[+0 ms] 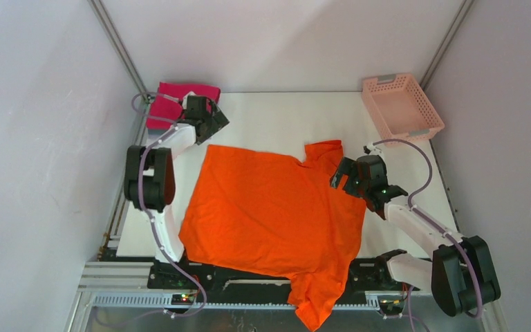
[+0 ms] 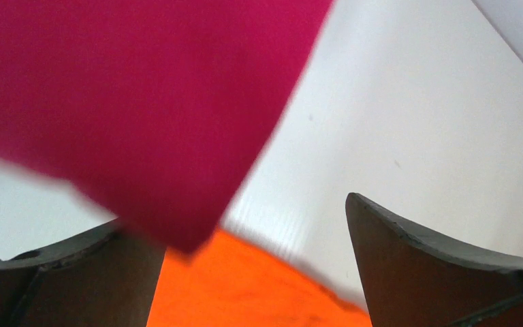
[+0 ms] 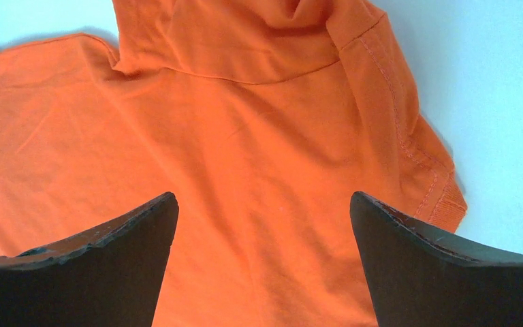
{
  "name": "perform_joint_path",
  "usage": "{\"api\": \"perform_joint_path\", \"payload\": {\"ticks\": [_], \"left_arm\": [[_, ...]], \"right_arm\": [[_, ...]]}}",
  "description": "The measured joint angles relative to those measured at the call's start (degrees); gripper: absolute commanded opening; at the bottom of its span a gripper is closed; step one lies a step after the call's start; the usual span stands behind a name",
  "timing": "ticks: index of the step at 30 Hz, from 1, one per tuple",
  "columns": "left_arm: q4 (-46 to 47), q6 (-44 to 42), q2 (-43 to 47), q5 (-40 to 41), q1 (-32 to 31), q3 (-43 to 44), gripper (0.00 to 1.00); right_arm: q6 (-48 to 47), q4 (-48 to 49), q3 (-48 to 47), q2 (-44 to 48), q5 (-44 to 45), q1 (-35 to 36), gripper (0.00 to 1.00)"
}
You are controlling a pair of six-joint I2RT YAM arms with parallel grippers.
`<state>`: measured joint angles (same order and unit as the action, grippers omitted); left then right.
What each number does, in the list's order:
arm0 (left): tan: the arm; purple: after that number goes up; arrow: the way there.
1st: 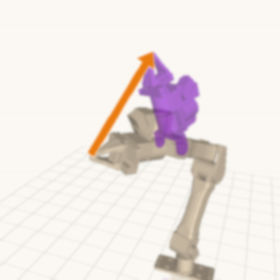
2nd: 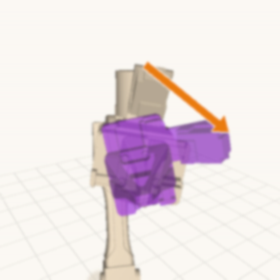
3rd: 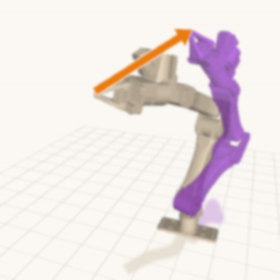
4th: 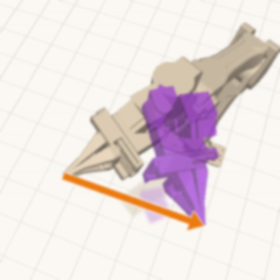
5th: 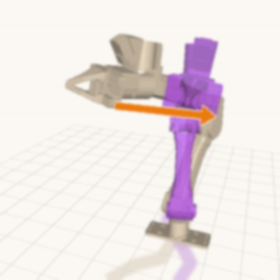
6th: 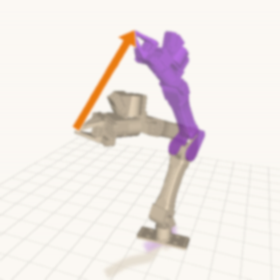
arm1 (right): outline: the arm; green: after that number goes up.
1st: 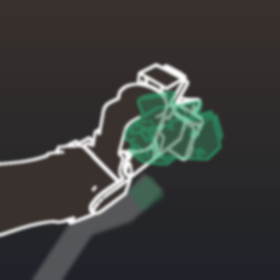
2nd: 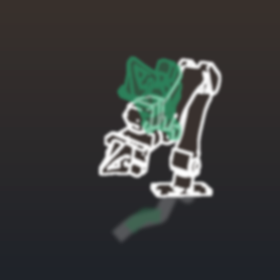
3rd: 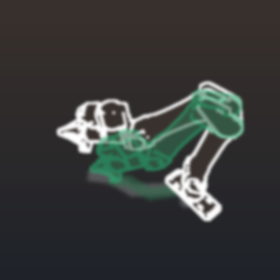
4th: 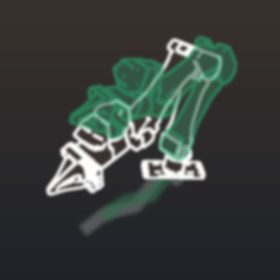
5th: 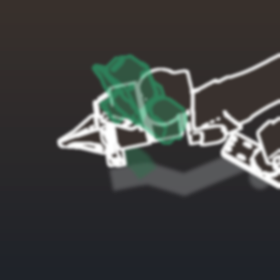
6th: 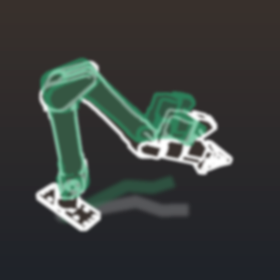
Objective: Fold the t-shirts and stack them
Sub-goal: Flatten out the T-shirt at the center of the board.
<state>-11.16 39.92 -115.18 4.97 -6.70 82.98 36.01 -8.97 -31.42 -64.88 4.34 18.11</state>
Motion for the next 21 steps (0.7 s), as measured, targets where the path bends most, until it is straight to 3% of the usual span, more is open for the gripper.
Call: {"api": "perform_joint_path", "payload": {"ticks": [9,15,21], "left_arm": [[6.23,-2.43,27.04,-1.09,-7.63,-24.35,1.0],[10.03,-2.34,27.26,-2.89,-9.88,-33.92,1.0],[11.28,-2.03,20.63,-2.89,-9.22,-34.1,1.0]], "right_arm": [[0.17,4.48,0.0,-8.92,-3.3,-4.04,1.0],[0.2,7.72,-4.17,-17.4,-4.39,-6.91,1.0],[1.07,9.31,-10.54,-24.74,-4.92,-9.99,1.0]]}}
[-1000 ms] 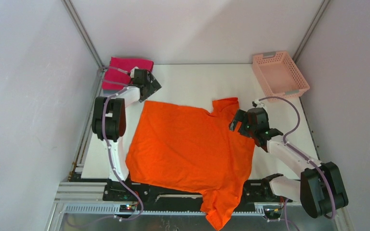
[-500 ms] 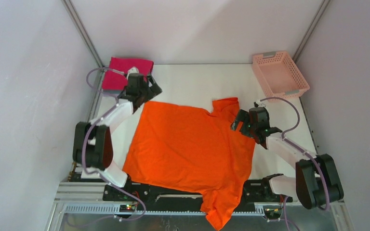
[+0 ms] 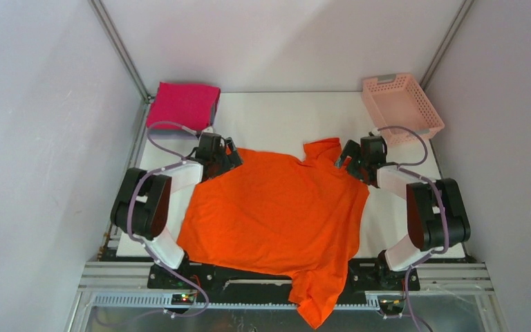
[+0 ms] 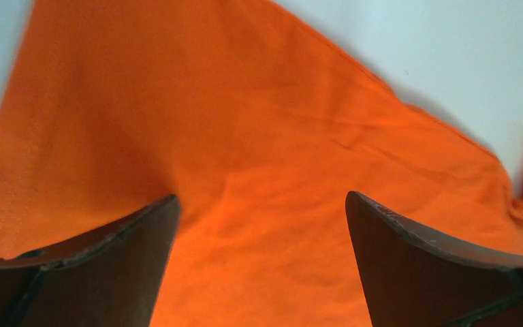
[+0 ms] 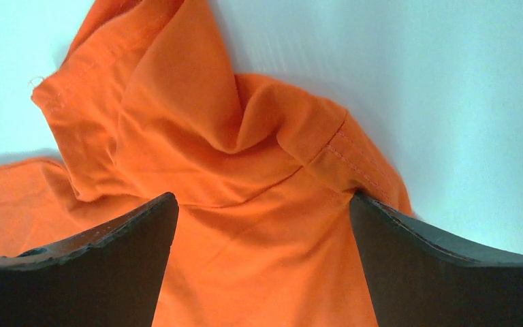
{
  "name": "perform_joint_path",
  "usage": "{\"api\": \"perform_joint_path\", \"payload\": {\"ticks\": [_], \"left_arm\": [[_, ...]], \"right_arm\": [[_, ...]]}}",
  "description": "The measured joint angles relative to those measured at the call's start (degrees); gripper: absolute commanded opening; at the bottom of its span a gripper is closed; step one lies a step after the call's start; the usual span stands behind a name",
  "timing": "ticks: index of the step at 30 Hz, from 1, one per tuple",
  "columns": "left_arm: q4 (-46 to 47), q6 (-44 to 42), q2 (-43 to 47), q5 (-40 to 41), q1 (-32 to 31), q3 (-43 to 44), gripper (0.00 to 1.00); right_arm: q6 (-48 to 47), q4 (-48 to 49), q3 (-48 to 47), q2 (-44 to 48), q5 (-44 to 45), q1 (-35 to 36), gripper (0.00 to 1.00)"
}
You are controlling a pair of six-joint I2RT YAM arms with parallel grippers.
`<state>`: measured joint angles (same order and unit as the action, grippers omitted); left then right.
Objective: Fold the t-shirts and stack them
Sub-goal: Flatten out the T-shirt at the center of the board.
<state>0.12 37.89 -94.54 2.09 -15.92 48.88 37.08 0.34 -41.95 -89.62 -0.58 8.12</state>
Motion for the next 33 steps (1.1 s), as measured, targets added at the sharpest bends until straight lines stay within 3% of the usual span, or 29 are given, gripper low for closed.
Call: {"api": "perform_joint_path", "payload": {"ticks": [16,29,33], "left_arm": [[0.48,4.17,-17.49,-4.04,4.13,19.61,1.0],[-10.01,6.73,-30.67,-1.7,4.5,41.88,1.0],[-13.64,6.56,-32.87,-0.24,4.59,46.77,1.0]], "right_arm": [[0.04,-4.37,-24.0,-19.69,-5.77,-5.79,1.0],[-0.68,-13.05,-56.26,-40.74,-8.24,-7.5,1.0],[-1.57,-15.61,-60.94,-43.01,-8.59,-7.48,1.0]]}}
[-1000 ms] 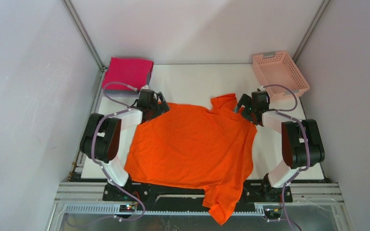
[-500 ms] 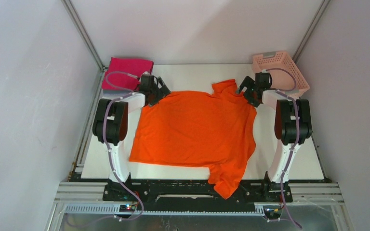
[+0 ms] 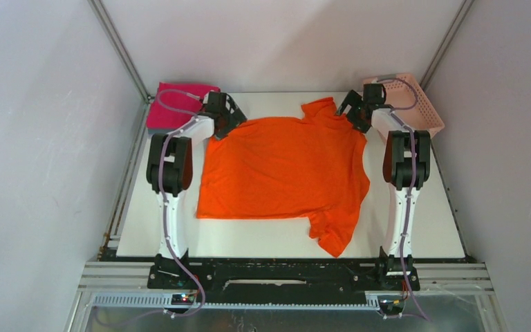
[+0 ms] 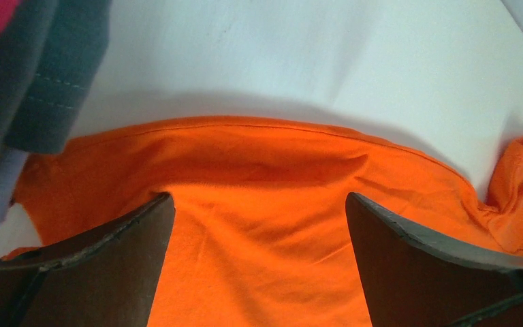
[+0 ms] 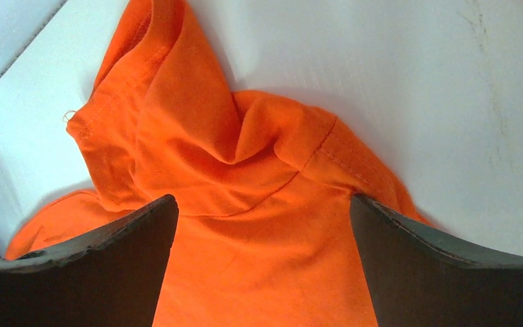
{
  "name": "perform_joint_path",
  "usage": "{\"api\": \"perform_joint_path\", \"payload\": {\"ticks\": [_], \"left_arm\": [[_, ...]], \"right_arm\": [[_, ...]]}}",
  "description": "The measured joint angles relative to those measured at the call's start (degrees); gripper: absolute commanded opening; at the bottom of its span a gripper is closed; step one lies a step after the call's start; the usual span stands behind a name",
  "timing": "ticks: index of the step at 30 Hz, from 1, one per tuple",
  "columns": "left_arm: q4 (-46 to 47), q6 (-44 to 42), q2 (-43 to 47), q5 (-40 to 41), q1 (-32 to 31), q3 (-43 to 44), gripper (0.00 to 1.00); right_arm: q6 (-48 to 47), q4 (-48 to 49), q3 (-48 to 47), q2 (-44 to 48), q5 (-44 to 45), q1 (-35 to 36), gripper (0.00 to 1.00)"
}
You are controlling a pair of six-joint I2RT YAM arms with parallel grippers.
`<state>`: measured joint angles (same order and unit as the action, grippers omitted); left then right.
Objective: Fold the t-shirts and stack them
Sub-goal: Flatten out the T-shirt at the center of the board.
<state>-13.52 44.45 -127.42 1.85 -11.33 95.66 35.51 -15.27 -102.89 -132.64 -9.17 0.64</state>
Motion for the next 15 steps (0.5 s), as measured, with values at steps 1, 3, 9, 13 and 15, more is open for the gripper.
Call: {"api": "perform_joint_path", "payload": {"ticks": [1,3,9,13,15], "left_arm": [[-0.63,-0.17,0.09,0.22,0.02,0.09,1.0],[-1.46,-0.98,0.9,0.76,0.0,-0.17,1.0],[0.76,-3.1,15.58,2.05,-1.2,-15.72,1.0],[4.7,-4.04,29.92,2.51,-4.02,-29.38,1.0],[7.02,-4.0,34.93,2.34,-5.7,-35.21,1.0]], "right_arm": [[-0.24,-0.48,-0.02,0.22,-0.11,-0.02,1.0],[-0.94,-0.79,0.98,1.31,-0.07,-0.02,1.0],[-2.75,-0.46,23.58,21.44,2.75,1.55,1.0],[-1.49,-0.11,41.81,42.73,6.84,4.13,1.0],[0.04,-1.01,49.37,52.04,9.14,4.94,0.99]]}}
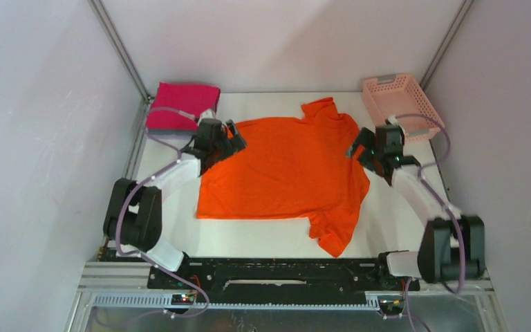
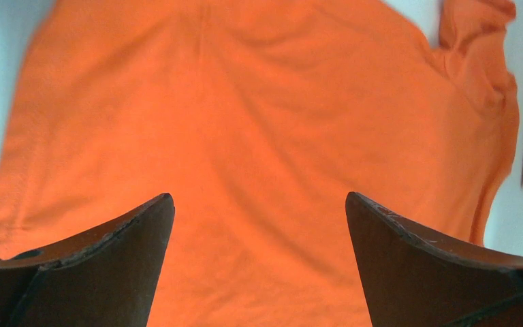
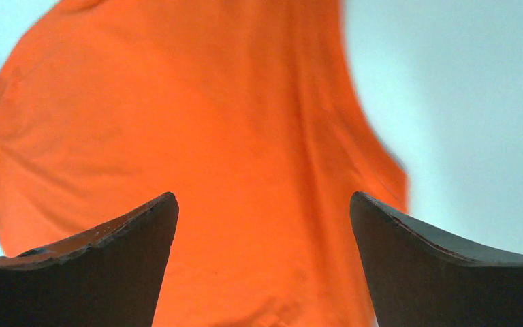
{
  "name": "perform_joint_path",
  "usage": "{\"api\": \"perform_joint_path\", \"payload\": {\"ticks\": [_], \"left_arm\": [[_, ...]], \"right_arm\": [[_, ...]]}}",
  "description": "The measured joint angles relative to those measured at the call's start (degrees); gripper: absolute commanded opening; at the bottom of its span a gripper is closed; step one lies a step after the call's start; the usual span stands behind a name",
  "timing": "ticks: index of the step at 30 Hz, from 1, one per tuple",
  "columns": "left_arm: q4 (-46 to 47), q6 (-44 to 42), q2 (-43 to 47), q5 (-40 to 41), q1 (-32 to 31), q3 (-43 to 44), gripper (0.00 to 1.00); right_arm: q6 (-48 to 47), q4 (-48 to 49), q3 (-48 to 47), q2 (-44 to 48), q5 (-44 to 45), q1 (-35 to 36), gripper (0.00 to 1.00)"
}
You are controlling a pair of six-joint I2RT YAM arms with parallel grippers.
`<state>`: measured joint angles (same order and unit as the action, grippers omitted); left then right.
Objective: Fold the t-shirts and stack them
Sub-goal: Flatten out the T-shirt at the center of the board.
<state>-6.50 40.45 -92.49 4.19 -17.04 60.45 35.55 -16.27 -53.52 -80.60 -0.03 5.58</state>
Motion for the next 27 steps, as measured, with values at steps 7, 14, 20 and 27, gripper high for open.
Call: {"api": "perform_joint_path", "payload": {"ticks": [7,14,20,27], "left_arm": [[5.53,0.17,4.28,-1.62,-1.81,-18.27,1.0],[9.49,0.24,3.08,-2.82,-1.79,-19.08,1.0],[11.02,0.22,2.56,-2.84,-1.79,-19.08,1.0],[11.82,0.15,2.1,-2.32,-1.79,-19.08,1.0]], "right_arm": [[4.37,-6.1,19.52,19.17,7.39,-4.35,0.79],[4.66,-4.28,21.29,11.67,5.86,-5.09,0.58],[4.35,1.05,19.91,4.04,2.91,-5.07,0.5],[3.98,5.03,18.29,-0.55,1.6,-4.98,0.0]]}}
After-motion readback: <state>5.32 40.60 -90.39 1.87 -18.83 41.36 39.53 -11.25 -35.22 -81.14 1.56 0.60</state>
